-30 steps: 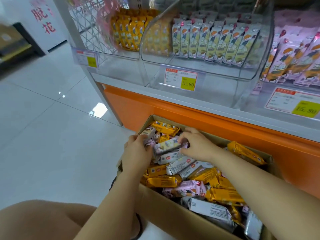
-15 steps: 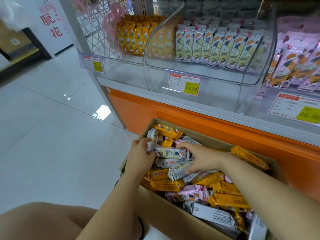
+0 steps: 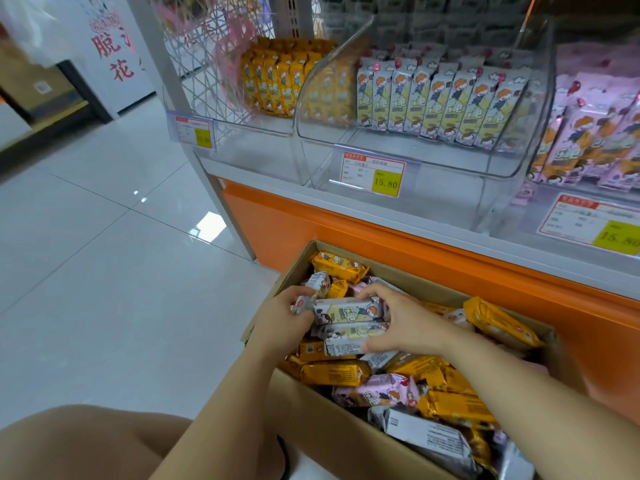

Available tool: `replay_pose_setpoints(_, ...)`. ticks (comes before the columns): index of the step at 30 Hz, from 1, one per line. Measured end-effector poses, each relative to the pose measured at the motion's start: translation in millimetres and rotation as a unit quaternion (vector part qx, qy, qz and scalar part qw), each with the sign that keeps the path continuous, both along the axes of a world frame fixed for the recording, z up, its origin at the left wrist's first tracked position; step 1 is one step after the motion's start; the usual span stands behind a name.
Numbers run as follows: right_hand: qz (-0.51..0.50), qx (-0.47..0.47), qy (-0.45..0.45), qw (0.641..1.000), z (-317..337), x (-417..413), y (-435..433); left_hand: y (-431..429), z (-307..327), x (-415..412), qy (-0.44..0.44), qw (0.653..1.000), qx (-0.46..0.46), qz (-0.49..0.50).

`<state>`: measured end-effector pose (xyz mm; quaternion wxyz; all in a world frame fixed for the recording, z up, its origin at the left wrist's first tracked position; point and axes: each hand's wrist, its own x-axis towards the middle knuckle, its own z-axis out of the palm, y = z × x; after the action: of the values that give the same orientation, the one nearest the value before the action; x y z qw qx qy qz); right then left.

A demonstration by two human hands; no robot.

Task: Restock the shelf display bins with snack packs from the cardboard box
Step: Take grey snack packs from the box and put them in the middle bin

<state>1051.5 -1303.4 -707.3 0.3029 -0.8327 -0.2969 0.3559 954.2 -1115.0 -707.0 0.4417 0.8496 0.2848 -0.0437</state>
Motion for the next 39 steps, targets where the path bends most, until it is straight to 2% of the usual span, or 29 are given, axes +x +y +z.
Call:
replay_pose_setpoints(5,-0.025,0.015,-0.041,0.999,25,0,-19,-14,12,4,-0.011,0.999,-0.044,-0.011)
replay_pose_setpoints(12,-0.065,-0.003,-0.133,0.989,75,-14,-78,-48,51,3,-0.059,0.994,-0.052,-0.073)
replay_pose_setpoints(20,-0.131,0.059,-0.205,0.968,152,-43,-136,-83,126,-6,-0.158,0.973,-0.131,-0.104)
replay_pose_setpoints(25,-0.161,0.11,-0.281,0.94,204,-50,-160,-99,172,-4,-0.206,0.952,-0.18,-0.137)
replay_pose_setpoints(34,-0.229,0.171,-0.342,0.895,231,-44,-172,-123,221,31,-0.283,0.932,-0.155,-0.167)
replay_pose_setpoints(39,-0.234,0.182,-0.362,0.884,236,-27,-144,-108,222,47,-0.335,0.925,-0.147,-0.102)
